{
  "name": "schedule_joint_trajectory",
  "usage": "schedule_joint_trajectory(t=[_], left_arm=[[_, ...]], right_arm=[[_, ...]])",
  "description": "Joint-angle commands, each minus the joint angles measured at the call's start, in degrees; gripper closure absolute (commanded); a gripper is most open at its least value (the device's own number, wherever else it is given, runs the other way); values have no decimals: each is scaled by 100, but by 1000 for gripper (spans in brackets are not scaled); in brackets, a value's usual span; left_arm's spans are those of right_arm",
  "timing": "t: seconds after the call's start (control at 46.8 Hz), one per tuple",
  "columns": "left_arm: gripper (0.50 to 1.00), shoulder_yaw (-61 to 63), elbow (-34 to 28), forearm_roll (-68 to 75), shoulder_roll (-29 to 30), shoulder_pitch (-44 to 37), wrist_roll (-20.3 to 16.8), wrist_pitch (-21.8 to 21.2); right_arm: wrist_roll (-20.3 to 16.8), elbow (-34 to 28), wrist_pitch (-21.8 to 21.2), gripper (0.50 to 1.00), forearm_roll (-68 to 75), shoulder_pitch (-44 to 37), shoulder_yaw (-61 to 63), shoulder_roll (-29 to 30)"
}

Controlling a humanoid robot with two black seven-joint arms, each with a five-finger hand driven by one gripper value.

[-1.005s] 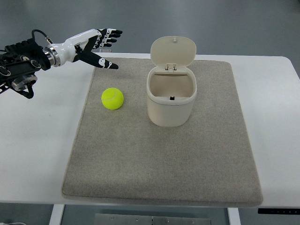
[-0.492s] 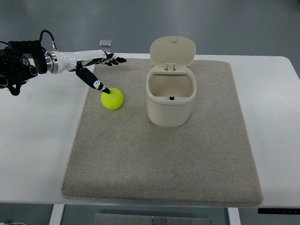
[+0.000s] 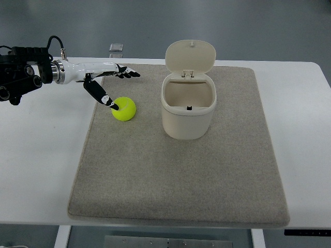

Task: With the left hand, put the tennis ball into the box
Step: 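Lower the left hand's fingers beside the yellow-green tennis ball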

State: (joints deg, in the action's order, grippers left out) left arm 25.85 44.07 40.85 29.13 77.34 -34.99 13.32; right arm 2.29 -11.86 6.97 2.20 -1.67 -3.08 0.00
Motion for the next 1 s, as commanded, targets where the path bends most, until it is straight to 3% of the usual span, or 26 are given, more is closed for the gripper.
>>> schedule_joint_trajectory(t=[0.0, 0.534, 0.983], left_arm=[[523, -80, 31, 10, 5, -17, -1, -5], [531, -133, -118, 1135, -13, -17, -1, -233], [531, -326, -74, 1188, -127, -140, -1, -277]], right_arm=[[-1, 0, -3, 599, 0, 0, 0, 0], [-1, 0, 6, 599, 0, 0, 0, 0], [-1, 0, 6, 599, 0, 0, 0, 0]])
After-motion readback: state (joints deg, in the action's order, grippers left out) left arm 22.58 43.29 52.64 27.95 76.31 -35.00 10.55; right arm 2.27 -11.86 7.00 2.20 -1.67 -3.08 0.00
